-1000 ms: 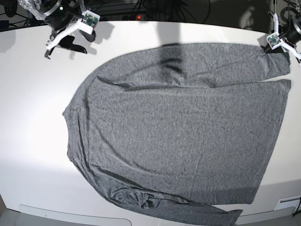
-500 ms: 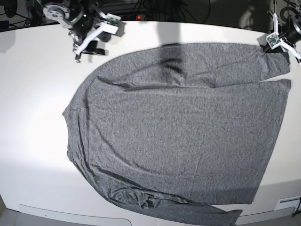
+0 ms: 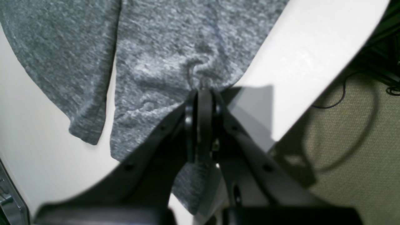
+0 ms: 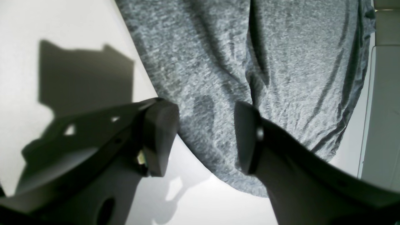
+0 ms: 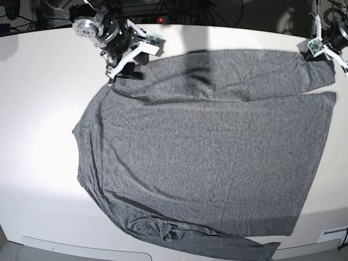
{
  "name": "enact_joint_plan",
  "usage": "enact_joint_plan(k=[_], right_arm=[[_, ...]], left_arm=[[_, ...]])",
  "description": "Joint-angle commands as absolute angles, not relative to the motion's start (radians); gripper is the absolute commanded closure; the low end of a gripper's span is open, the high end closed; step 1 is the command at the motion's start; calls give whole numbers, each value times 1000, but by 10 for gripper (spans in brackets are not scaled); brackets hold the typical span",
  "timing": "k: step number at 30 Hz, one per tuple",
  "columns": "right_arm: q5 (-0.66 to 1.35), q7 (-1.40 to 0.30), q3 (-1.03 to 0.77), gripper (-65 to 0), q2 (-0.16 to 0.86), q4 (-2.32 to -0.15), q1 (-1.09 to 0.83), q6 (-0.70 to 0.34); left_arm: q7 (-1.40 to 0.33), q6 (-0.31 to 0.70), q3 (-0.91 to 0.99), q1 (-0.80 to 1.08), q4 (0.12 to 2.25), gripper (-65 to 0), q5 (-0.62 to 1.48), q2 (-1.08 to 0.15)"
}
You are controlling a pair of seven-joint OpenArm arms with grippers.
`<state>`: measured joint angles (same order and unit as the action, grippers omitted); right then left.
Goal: Fold the T-shirt properly
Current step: 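Grasp the shirt's shoulder edge corners with both grippers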
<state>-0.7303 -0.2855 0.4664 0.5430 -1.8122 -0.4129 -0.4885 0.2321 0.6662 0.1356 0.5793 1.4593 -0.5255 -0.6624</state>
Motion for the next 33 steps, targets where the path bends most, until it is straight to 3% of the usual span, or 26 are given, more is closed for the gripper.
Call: enact_joint_plan(k=[1,11,25,28,33], right_arm=[[-733,-313,459,-329,551,-1819,-413,-503],[-730,-322,389,-329,588,-1816,-413,-659],[-730,-201,437,-320,576,-1672,-343,-663],[-729,-202,441,-235,574,-1672,-344,-666],[-661,-203,439,0,574,-1672,-340,-660]], left_arm=[[207,698,134,590,1460,0,-542,-674],[172,698,134,590,1460,0,-542,-674],[173,698,134,590,1460,0,-541,-674],[173,698,134,590,1460,0,-541,-674],[173,698,134,590,1460,0,-541,-674]])
